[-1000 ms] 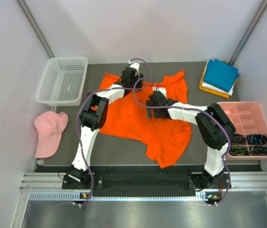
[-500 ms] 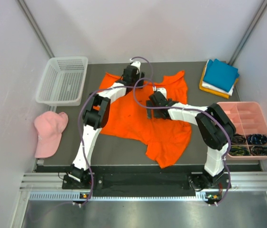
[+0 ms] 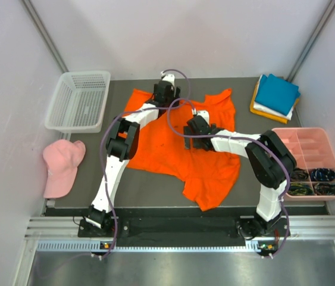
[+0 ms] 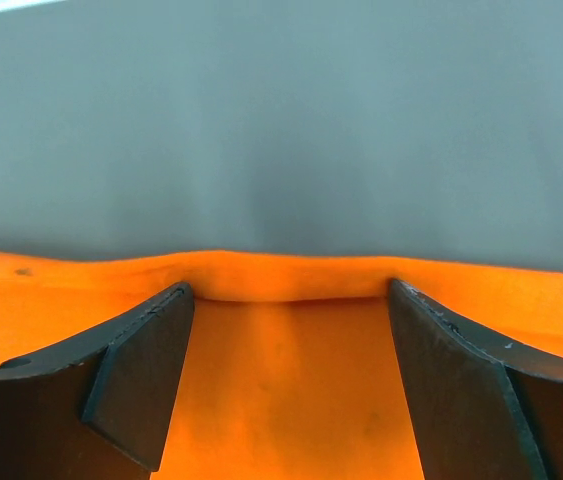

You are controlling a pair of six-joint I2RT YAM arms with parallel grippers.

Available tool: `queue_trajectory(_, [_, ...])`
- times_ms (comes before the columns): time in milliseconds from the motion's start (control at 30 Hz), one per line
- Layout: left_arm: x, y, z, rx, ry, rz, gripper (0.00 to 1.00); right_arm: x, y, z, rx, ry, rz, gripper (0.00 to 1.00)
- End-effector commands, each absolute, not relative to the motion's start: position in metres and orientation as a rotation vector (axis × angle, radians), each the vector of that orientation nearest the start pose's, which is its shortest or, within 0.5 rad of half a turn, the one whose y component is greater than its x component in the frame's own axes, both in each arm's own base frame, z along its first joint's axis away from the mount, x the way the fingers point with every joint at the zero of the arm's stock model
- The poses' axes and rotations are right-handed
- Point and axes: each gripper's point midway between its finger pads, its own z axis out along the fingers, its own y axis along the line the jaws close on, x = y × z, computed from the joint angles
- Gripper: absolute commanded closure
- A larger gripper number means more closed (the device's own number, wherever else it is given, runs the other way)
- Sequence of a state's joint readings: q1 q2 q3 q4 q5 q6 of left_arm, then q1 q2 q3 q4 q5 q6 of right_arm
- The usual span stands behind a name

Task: Fold and stack the t-shirts
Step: Flatten out the tshirt

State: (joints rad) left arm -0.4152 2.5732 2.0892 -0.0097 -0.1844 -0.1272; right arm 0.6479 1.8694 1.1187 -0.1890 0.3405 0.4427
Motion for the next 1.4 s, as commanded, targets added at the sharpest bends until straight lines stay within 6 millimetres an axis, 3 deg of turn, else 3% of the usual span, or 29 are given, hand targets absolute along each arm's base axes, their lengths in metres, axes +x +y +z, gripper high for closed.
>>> queue_trajectory(0, [0.662, -0.240, 0.059, 0.105, 1.954, -0.118, 0.16, 0.323, 0.213, -0.038, -0.128, 2.645, 0.014, 0.04])
queue_trajectory(300, [0.677, -0.237, 0.072, 0.029, 1.849, -0.121, 0.12, 0.319, 0.211, -0.044, -0.122, 2.660, 0.008, 0.04])
queue_trajectory(400, [0.681, -0.240, 0.088, 0.015, 1.771, -0.155, 0.10, 0.317, 0.210, -0.047, -0.120, 2.668, 0.004, 0.04])
queue_trajectory(667, [0.685, -0.235, 0.176, -0.012, 1.570, -0.171, 0.06, 0.316, 0.211, -0.048, -0.118, 2.673, 0.011, 0.04])
queue_trajectory(800, [0.669, -0.224, 0.224, -0.030, 1.549, -0.159, 0.04, 0.318, 0.211, -0.043, -0.115, 2.662, 0.011, 0.04])
queue_trajectory(867, [0.658, -0.217, 0.236, -0.044, 1.546, -0.154, 0.03, 0.320, 0.211, -0.037, -0.113, 2.652, 0.010, 0.04])
queue_trajectory(1000, [0.618, -0.195, 0.258, -0.079, 1.539, -0.135, 0.02, 0.327, 0.211, -0.012, -0.125, 2.607, 0.011, 0.04])
queue_trajectory(1100, [0.595, -0.185, 0.259, -0.094, 1.561, -0.140, 0.03, 0.339, 0.216, 0.021, -0.131, 2.542, 0.035, 0.04])
queue_trajectory(1133, [0.590, -0.184, 0.257, -0.104, 1.571, -0.155, 0.02, 0.345, 0.219, 0.039, -0.125, 2.513, 0.053, 0.03])
queue_trajectory(1167, [0.583, -0.183, 0.243, -0.101, 1.607, -0.157, 0.02, 0.348, 0.219, 0.047, -0.127, 2.495, 0.050, 0.03])
queue_trajectory(1200, [0.576, -0.182, 0.250, -0.111, 1.600, -0.178, 0.03, 0.351, 0.219, 0.056, -0.137, 2.479, 0.046, 0.03])
queue_trajectory(1233, [0.572, -0.189, 0.246, -0.102, 1.615, -0.227, 0.03, 0.355, 0.221, 0.071, -0.136, 2.456, 0.055, 0.03])
queue_trajectory(1367, [0.548, -0.209, 0.221, -0.068, 1.699, -0.262, 0.04, 0.368, 0.220, 0.101, -0.138, 2.392, 0.024, 0.02])
